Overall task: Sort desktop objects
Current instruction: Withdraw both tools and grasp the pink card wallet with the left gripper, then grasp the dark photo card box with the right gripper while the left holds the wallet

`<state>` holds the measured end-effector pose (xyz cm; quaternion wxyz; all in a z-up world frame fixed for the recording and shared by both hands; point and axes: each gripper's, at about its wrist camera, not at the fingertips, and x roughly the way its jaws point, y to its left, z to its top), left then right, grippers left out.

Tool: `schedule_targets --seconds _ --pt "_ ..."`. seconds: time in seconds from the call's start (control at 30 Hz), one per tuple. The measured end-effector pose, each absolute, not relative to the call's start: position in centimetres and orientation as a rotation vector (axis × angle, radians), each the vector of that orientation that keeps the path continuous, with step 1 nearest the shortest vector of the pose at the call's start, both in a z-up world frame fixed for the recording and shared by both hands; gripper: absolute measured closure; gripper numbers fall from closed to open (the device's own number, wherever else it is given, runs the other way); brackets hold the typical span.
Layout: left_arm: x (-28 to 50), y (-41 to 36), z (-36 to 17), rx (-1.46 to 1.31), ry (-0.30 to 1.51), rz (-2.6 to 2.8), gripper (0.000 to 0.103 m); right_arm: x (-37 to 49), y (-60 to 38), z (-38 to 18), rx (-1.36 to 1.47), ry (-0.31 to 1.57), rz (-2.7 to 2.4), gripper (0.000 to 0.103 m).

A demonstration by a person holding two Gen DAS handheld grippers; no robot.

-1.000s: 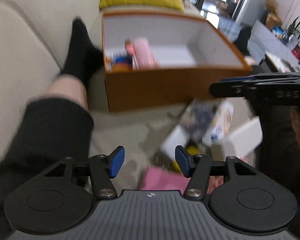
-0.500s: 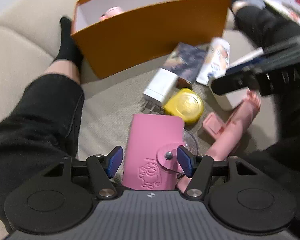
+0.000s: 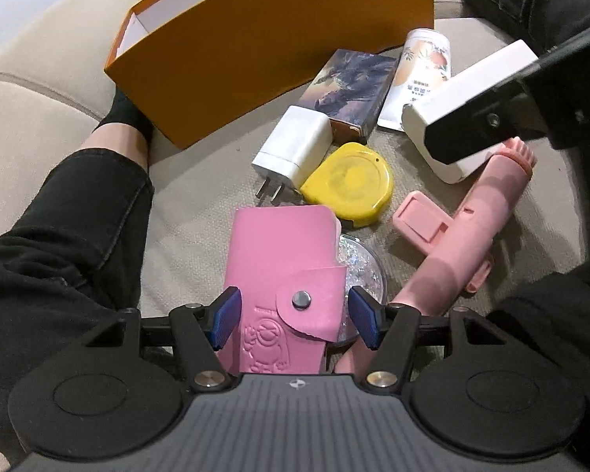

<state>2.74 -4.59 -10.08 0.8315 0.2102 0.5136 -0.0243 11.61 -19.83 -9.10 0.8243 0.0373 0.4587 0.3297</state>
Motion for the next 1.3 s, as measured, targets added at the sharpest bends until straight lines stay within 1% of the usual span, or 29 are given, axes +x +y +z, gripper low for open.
schedule_targets --seconds 0.03,0.1,0.13,0.17,0.2,0.27,0.33,0.47,0.57,0.7,0.8,0.87,0.93,1.03,1.3 --pt "2.8 -4.4 -10.1 0.434 1.089 -0.052 0.030 11.6 -19.8 -9.1 0.080 0.976 0.701 0.060" --pt "3.1 -3.8 -9.9 0.407 1.086 -0.051 0.038 11.5 -19.8 -9.0 0.082 0.972 0.704 0.060" --pt "3.1 -3.5 -9.8 0.398 1.080 -0.051 0.047 11.5 -19.8 -9.0 0.082 0.971 0.706 0.060" --pt "3.1 -3.3 -9.6 0.393 1.071 -0.047 0.051 11.5 -19.7 -9.0 0.081 0.971 0.708 0.060" --pt "3.1 -3.2 -9.4 0.390 1.065 -0.045 0.053 11.5 -19.7 -9.0 0.079 0.972 0.709 0.060" --pt "3.1 -3.1 -8.9 0.379 1.055 -0.057 0.063 11.6 -19.7 -9.1 0.077 0.979 0.706 0.060" --pt "3.2 -2.7 -8.1 0.366 1.037 -0.060 0.068 11.9 -19.7 -9.1 0.088 0.986 0.699 0.061" --pt "4.4 -0.6 -6.4 0.219 1.049 -0.082 0.069 13.4 -19.7 -9.1 0.136 1.009 0.684 0.061" --pt "5.1 0.4 -5.1 0.194 1.006 -0.071 0.069 15.4 -19.7 -9.1 0.160 1.016 0.629 0.061" --pt "6.9 1.7 -4.0 0.099 0.972 -0.064 0.069 18.5 -19.6 -10.1 0.248 1.089 0.586 0.059" --pt "8.3 2.4 -4.1 0.066 0.964 -0.055 0.069 19.8 -19.0 -11.1 0.333 1.153 0.588 0.059" --pt "8.9 2.6 -4.4 0.059 0.964 -0.053 0.069 20.4 -18.5 -11.9 0.363 1.190 0.569 0.056" --pt "9.5 2.9 -4.6 0.038 0.970 -0.066 0.069 20.9 -18.1 -12.6 0.390 1.220 0.549 0.050" --pt "10.1 3.2 -5.1 0.006 0.984 -0.082 0.068 21.6 -17.7 -13.4 0.428 1.266 0.508 0.049" --pt "10.9 4.0 -6.1 -0.054 1.002 -0.099 0.068 22.8 -16.2 -13.9 0.494 1.313 0.442 0.047"
